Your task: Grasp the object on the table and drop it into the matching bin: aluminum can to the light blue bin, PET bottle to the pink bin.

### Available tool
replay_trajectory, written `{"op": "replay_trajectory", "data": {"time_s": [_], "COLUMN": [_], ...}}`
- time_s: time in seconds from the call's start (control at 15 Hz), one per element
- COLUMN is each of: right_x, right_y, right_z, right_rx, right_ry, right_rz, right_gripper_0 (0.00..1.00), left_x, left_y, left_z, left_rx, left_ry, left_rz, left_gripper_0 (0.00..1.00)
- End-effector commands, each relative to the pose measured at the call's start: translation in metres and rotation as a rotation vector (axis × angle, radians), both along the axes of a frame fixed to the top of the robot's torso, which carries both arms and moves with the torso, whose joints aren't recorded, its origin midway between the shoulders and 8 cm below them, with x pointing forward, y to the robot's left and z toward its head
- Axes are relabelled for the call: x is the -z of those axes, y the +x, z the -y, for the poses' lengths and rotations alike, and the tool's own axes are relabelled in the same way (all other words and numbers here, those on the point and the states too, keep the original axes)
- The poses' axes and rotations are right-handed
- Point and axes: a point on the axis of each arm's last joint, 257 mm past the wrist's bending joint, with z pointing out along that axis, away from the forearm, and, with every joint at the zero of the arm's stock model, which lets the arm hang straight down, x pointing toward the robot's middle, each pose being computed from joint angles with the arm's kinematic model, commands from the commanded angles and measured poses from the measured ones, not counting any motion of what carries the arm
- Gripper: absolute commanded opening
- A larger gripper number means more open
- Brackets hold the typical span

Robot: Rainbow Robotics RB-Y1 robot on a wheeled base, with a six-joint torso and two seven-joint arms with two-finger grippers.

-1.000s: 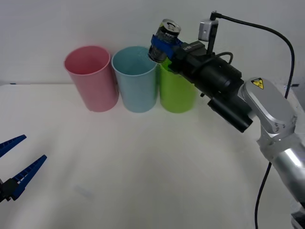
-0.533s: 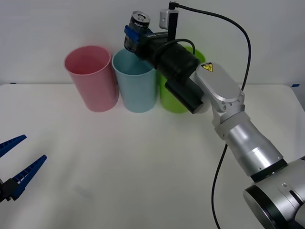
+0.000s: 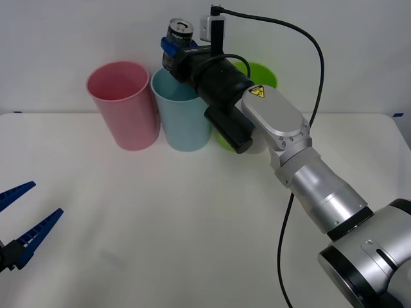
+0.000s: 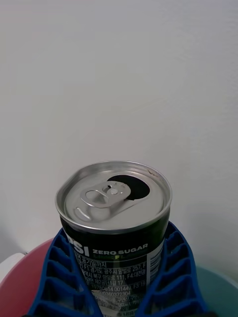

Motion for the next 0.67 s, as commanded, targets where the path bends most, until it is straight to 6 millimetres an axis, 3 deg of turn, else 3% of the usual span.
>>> {"op": "replay_trajectory", "data": {"time_s": [0.07, 0.2, 0.27, 0.33, 0.4, 0.67], "right_x": [0.0000, 0.0001, 0.0001, -0.0007, 0.0006, -0.0001], "right_y": [0.0003, 0.0014, 0.0017, 0.0024, 0.0025, 0.0037], "right_z": [0.0007, 0.0031, 0.0039, 0.0051, 0.0056, 0.0099], "right_rx": [0.002, 0.007, 0.009, 0.011, 0.013, 0.014], "right_ry": [-0.003, -0.010, -0.014, -0.020, -0.025, -0.034], "right_rz": [0.003, 0.006, 0.010, 0.014, 0.015, 0.022], "right_gripper_0": [0.00, 0.18, 0.40, 0.87, 1.00, 1.00], "left_x": [0.0000, 0.0000, 0.0000, 0.0000, 0.0000, 0.0000], "left_y": [0.0000, 0.0000, 0.0000, 0.0000, 0.0000, 0.0000], "left_z": [0.0000, 0.0000, 0.0000, 0.0000, 0.0000, 0.0000], "left_rx": [0.000, 0.000, 0.000, 0.000, 0.000, 0.000], "left_ry": [0.000, 0.000, 0.000, 0.000, 0.000, 0.000], "left_rz": [0.000, 0.000, 0.000, 0.000, 0.000, 0.000], "left_gripper_0": [1.00, 1.00, 1.00, 1.00, 1.00, 1.00]}}
